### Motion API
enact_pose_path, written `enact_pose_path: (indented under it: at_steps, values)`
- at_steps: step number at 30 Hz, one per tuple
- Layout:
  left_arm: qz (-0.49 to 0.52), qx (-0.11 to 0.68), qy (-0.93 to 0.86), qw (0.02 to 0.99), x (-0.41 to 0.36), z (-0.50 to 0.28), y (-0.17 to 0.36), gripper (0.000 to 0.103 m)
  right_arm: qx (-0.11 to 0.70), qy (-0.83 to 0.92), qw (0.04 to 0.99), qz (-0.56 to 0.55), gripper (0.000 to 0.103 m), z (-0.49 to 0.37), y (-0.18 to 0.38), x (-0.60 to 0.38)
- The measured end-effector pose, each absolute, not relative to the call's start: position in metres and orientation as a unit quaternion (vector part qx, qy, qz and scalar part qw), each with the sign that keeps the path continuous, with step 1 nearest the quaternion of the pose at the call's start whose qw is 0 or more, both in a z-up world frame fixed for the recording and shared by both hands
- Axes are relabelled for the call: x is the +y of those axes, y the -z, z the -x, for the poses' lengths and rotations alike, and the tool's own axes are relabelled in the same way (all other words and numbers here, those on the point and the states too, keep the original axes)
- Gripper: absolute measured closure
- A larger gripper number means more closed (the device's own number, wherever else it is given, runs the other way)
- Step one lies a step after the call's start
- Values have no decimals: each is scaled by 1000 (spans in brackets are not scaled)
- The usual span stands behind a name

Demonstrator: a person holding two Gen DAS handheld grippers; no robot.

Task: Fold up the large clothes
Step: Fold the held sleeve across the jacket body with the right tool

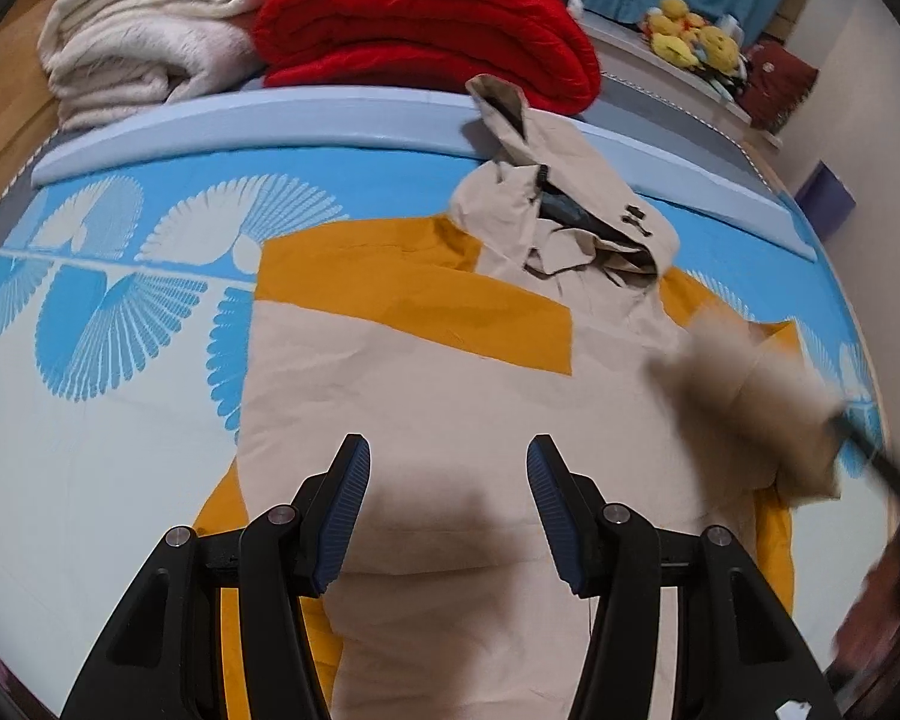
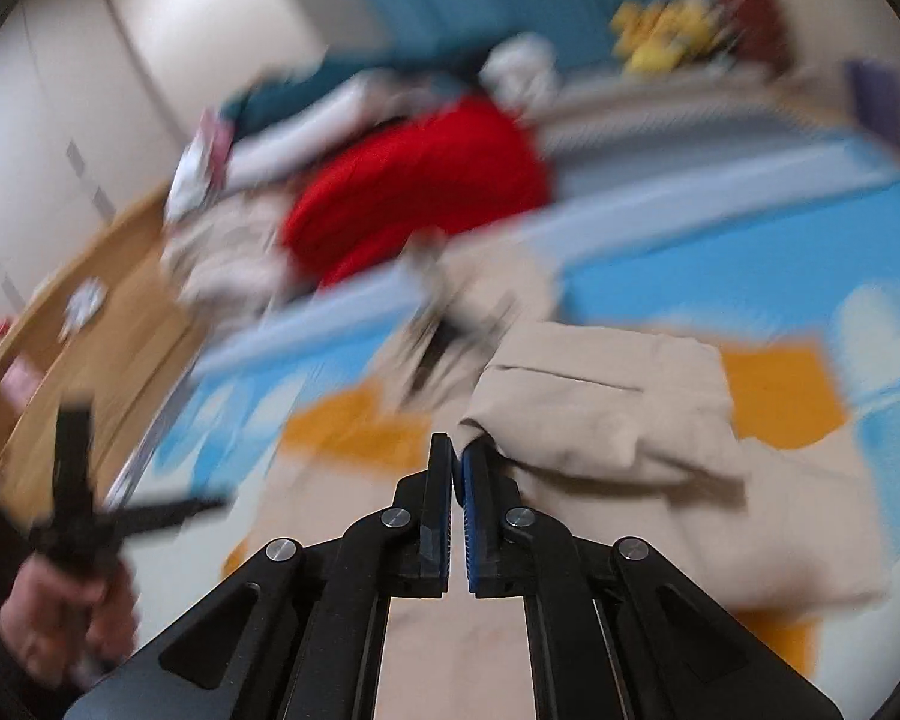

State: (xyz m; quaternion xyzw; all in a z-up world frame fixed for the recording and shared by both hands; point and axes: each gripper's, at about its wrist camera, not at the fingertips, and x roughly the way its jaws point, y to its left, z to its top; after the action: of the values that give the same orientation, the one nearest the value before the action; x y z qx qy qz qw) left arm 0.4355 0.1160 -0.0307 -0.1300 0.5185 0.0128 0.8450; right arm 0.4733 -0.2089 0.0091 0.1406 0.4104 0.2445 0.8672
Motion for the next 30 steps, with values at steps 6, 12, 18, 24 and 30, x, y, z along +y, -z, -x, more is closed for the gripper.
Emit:
enact_pose_path:
  at_steps: [6,12,18,24,30]
  values:
    - [151,534,-6,832,122,-439,40,55,469,-208,851,-117,95,-454,-6,-195]
    - [134,546,45,826,90,-438,47,74,456,-120,861,-190,69,-446,-7,-260]
    - [107,552,91,822,59,-441,49,78,589,-110,772,-210,64,-476,93,-268]
    - [93,559,113,816,51,-440,52,78,640,-99,690,-324,64,-475,163,-283]
    - [86,574,143,801,42,-432,59,76,634,-94,688,-340,79,-476,166,-270]
